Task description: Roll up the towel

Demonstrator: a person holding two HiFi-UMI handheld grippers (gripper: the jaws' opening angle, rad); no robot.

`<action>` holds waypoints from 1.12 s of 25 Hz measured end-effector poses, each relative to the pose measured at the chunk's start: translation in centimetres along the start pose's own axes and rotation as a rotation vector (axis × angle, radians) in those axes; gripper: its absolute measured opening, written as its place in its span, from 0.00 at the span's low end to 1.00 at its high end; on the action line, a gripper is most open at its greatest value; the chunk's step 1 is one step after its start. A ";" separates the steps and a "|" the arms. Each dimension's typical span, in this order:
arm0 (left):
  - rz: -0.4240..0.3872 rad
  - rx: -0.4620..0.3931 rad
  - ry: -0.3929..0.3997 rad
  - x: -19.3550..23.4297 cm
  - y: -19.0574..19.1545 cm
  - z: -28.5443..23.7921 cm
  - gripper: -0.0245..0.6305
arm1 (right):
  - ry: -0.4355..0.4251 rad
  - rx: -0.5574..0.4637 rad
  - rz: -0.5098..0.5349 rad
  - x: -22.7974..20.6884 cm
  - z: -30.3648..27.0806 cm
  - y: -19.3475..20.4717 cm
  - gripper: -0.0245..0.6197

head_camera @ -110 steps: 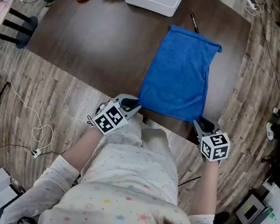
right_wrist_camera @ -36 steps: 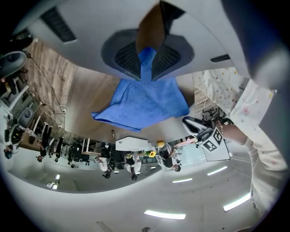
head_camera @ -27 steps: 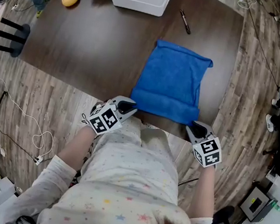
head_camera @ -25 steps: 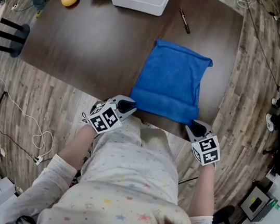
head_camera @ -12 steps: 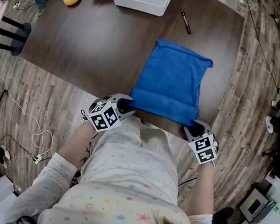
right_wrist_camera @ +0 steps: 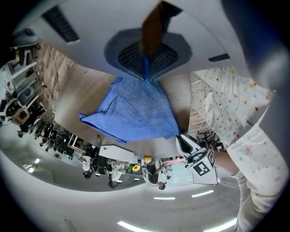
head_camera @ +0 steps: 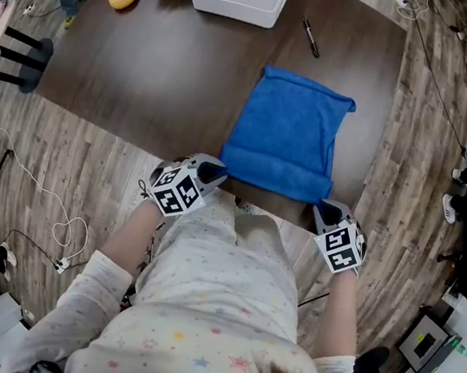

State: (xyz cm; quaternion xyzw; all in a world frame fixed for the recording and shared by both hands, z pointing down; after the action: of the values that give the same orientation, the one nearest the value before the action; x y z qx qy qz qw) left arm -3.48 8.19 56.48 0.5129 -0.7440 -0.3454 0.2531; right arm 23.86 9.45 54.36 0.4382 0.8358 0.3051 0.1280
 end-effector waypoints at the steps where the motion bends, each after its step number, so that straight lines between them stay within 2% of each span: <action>1: -0.005 0.000 0.002 -0.2 0.0 0.1 0.09 | -0.003 -0.001 0.001 0.1 0.2 -0.1 0.09; 5: 0.005 -0.008 0.022 -1.9 0.2 0.9 0.09 | -0.039 0.003 0.003 1.1 1.5 0.3 0.09; 15: 0.076 0.002 0.127 -6.9 1.7 3.4 0.09 | -0.200 0.070 -0.015 6.0 3.9 2.0 0.09; 22: 0.088 -0.032 0.102 -5.1 -0.3 4.3 0.09 | -0.200 0.037 -0.072 4.4 5.0 0.2 0.09; 28: 0.109 -0.072 0.064 -2.3 -1.9 4.5 0.09 | -0.155 -0.015 -0.111 2.3 4.7 -1.6 0.09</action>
State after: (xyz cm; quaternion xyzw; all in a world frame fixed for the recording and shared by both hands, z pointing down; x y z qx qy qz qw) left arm -4.85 11.08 52.14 0.4730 -0.7494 -0.3412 0.3135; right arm 23.76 12.51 49.82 0.4125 0.8440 0.2690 0.2124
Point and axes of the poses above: the fingertips, and each gripper's own axes: z backward along the fingers, x to its left, y out of its underside, the point moved 4 cm from there along z, backward along the fingers, and after that the axes turned 7 degrees about -x, right-handed, at the moved point
